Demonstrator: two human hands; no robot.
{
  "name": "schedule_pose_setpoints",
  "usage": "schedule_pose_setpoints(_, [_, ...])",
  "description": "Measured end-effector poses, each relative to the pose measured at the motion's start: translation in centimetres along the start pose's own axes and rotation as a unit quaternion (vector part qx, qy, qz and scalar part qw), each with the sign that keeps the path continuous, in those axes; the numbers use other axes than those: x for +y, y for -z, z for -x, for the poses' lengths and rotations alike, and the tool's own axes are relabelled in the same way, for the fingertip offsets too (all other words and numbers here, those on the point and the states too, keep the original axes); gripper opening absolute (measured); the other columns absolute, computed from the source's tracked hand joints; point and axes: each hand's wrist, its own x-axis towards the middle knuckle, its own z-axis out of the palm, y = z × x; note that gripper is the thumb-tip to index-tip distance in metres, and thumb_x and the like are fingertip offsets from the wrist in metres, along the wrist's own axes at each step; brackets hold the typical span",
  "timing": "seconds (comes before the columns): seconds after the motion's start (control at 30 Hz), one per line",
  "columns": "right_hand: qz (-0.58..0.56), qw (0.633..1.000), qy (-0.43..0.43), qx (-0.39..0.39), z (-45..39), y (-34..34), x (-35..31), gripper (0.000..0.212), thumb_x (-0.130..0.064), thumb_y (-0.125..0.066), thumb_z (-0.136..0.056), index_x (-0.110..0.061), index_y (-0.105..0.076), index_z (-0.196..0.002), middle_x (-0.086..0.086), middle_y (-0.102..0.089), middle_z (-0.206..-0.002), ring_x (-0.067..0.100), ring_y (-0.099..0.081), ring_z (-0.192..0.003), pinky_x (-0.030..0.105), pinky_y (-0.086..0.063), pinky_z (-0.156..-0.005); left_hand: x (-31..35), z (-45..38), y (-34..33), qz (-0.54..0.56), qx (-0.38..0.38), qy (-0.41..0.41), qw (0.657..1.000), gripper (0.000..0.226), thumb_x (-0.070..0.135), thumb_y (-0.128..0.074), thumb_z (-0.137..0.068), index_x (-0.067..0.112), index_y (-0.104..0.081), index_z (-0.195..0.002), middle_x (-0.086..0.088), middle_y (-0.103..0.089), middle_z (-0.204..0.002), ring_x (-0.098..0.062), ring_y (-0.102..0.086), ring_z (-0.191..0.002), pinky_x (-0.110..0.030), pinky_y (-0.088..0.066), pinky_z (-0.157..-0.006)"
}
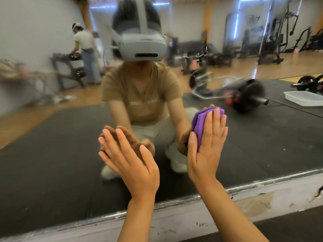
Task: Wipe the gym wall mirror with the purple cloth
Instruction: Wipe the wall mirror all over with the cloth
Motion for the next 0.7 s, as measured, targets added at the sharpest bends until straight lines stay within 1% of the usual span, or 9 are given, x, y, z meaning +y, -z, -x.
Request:
schedule_pose_setpoints(0.07, [0.005,1.0,0.029,0.004,0.1,-0.3,0.3,0.054,-0.032,-0.03,-0.11,-0.025,-0.013,-0.161,0.003,-0.02,-0.164,0.017,-0.003,-0.156,0.038,-0.004,-0.126,0.2,0.0,0.0,0.005,0.0,0.004,1.0,0.063,0.018,-0.043,-0.098,-0.004,-0.023,-0.154,-0.027,-0.012,-0.163,-0.032,-0.001,-0.154,-0.05,0.004,-0.124])
schedule_pose_setpoints(0.13, [0.016,0.998,0.06,0.0,0.5,-0.4,1.0,0.049,-0.029,-0.031,-0.11,-0.014,-0.026,-0.156,-0.008,-0.011,-0.168,0.019,-0.005,-0.156,0.039,-0.007,-0.126,0.2,-0.1,0.1,0.009,0.002,0.006,1.0,0.063,0.018,-0.044,-0.098,-0.004,-0.025,-0.153,-0.027,-0.013,-0.163,-0.031,-0.002,-0.154,-0.05,0.004,-0.124])
schedule_pose_setpoints(0.2, [0.015,0.997,0.081,-0.003,0.9,-0.3,1.4,0.045,-0.028,-0.033,-0.11,-0.006,-0.032,-0.15,-0.014,-0.007,-0.168,0.019,-0.008,-0.156,0.04,-0.009,-0.126,0.0,-0.2,0.2,0.007,0.004,0.0,1.0,0.06,0.018,-0.044,-0.098,-0.004,-0.027,-0.151,-0.028,-0.016,-0.161,-0.031,-0.005,-0.154,-0.049,0.0,-0.124])
schedule_pose_setpoints(0.27, [0.006,0.995,0.104,-0.006,1.2,-0.2,1.6,0.043,-0.026,-0.035,-0.11,-0.006,-0.036,-0.148,-0.014,-0.009,-0.168,0.019,-0.011,-0.156,0.04,-0.011,-0.126,-0.3,-0.4,0.5,0.004,0.007,-0.011,1.0,0.058,0.018,-0.045,-0.098,-0.004,-0.03,-0.149,-0.028,-0.02,-0.159,-0.033,-0.01,-0.154,-0.05,-0.006,-0.124])
schedule_pose_setpoints(0.4, [-0.002,0.989,0.147,-0.005,1.5,0.0,2.0,0.047,-0.019,-0.041,-0.107,-0.016,-0.034,-0.154,-0.013,-0.016,-0.167,0.02,-0.018,-0.154,0.043,-0.019,-0.124,-0.2,-0.9,1.3,-0.006,0.006,-0.034,0.999,0.052,0.019,-0.046,-0.097,-0.002,-0.037,-0.144,-0.023,-0.027,-0.156,-0.032,-0.018,-0.151,-0.046,-0.013,-0.122])
schedule_pose_setpoints(0.47, [-0.012,0.99,0.14,-0.004,1.6,0.0,2.1,0.044,-0.014,-0.047,-0.104,-0.011,-0.04,-0.147,-0.014,-0.02,-0.166,0.019,-0.021,-0.153,0.05,-0.028,-0.12,0.1,-1.1,2.0,-0.011,-0.007,-0.062,0.998,0.049,0.02,-0.046,-0.096,0.002,-0.04,-0.141,-0.019,-0.03,-0.153,-0.031,-0.03,-0.144,-0.044,-0.016,-0.119])
schedule_pose_setpoints(0.53, [-0.027,0.991,0.128,-0.016,1.4,0.3,2.1,0.047,-0.012,-0.049,-0.101,-0.012,-0.04,-0.147,-0.014,-0.023,-0.165,0.018,-0.024,-0.152,0.057,-0.036,-0.113,0.3,-1.6,2.7,-0.011,-0.027,-0.094,0.995,0.047,0.02,-0.047,-0.094,0.006,-0.041,-0.139,-0.015,-0.033,-0.149,-0.032,-0.039,-0.135,-0.04,-0.018,-0.117])
schedule_pose_setpoints(0.6, [-0.03,0.991,0.124,-0.041,1.2,1.1,2.1,0.045,-0.015,-0.046,-0.104,-0.012,-0.04,-0.148,-0.013,-0.028,-0.163,0.017,-0.025,-0.151,0.054,-0.037,-0.113,0.8,-2.5,3.2,-0.003,-0.05,-0.106,0.993,0.047,0.02,-0.047,-0.093,0.009,-0.041,-0.139,-0.013,-0.034,-0.148,-0.031,-0.04,-0.133,-0.035,-0.017,-0.117])
schedule_pose_setpoints(0.7, [-0.025,0.99,0.109,-0.084,0.4,3.0,1.5,0.039,-0.019,-0.045,-0.107,-0.007,-0.042,-0.144,0.001,-0.042,-0.153,0.014,-0.027,-0.15,0.042,-0.034,-0.118,2.0,-4.0,3.9,0.007,-0.09,-0.113,0.989,0.047,0.02,-0.049,-0.093,0.01,-0.042,-0.139,-0.012,-0.037,-0.147,-0.029,-0.04,-0.132,-0.029,-0.016,-0.118])
